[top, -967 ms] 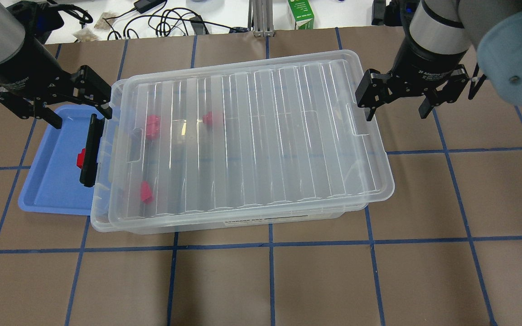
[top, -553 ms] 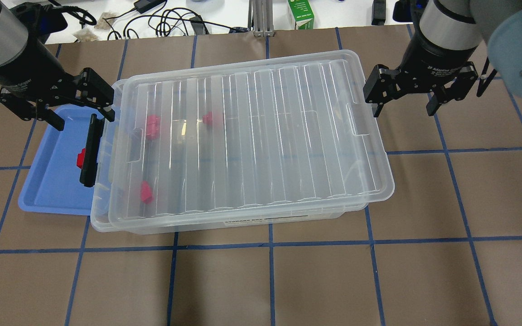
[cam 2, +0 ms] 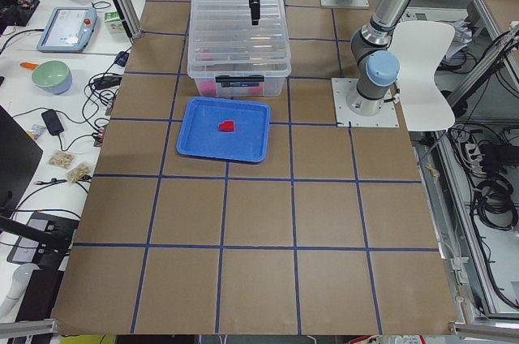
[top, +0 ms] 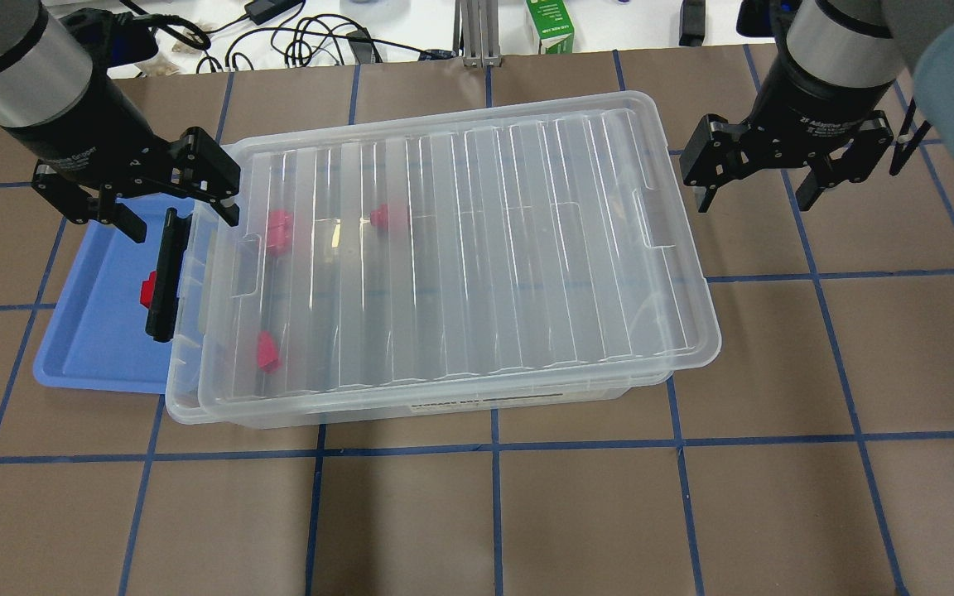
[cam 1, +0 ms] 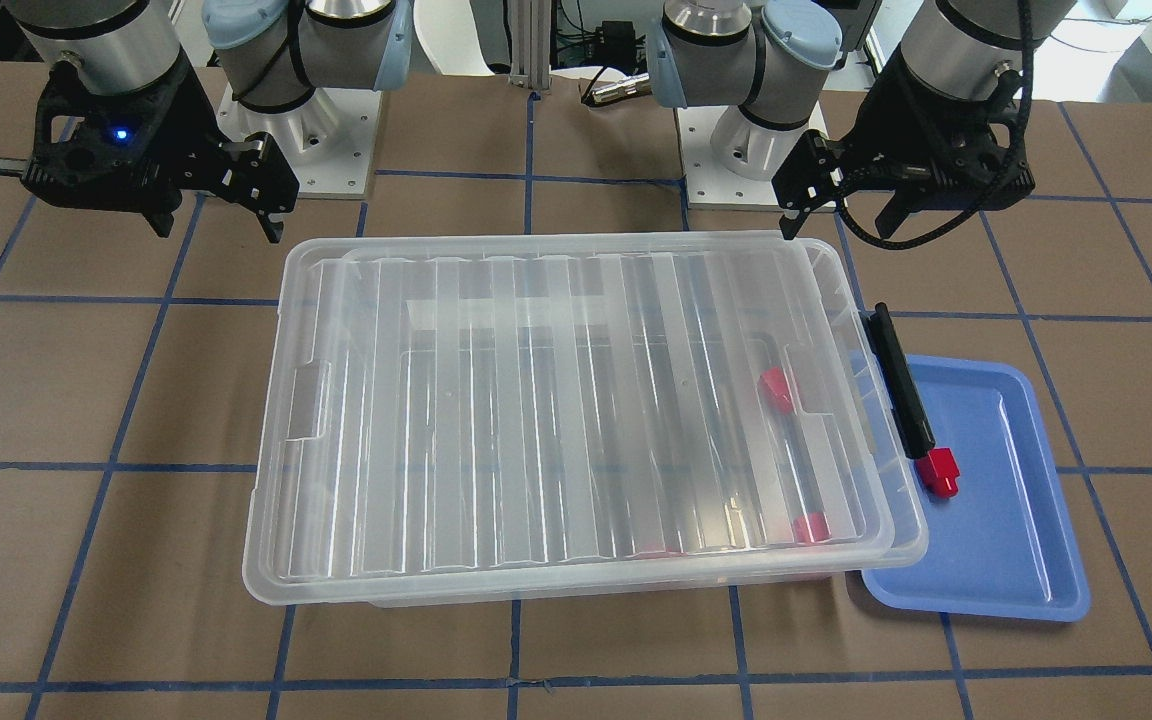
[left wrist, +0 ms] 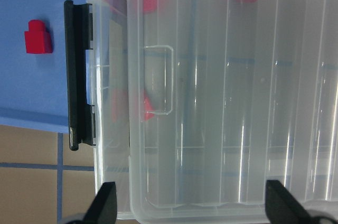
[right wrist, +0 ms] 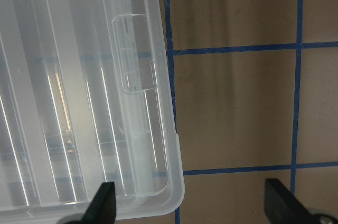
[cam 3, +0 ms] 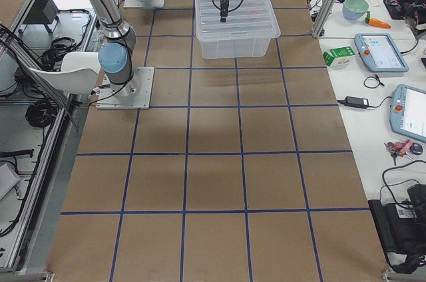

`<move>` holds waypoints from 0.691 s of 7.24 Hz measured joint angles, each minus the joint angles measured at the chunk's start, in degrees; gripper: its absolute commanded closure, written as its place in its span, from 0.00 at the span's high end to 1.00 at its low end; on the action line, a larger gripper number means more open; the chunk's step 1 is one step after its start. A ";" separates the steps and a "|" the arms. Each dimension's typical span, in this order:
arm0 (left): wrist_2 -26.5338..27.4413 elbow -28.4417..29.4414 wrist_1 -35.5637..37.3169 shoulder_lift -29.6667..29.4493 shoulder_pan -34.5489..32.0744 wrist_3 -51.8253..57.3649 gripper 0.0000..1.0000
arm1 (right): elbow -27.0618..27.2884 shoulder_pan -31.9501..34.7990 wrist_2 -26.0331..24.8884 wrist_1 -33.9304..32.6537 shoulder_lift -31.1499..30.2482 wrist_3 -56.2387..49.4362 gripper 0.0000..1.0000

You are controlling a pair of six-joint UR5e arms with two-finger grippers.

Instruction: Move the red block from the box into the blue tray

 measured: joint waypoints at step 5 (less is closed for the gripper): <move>-0.41 0.19 0.89 -0.43 -0.67 -2.08 1.00 | -0.07 0.23 0.41 0.46 -0.86 0.42 1.00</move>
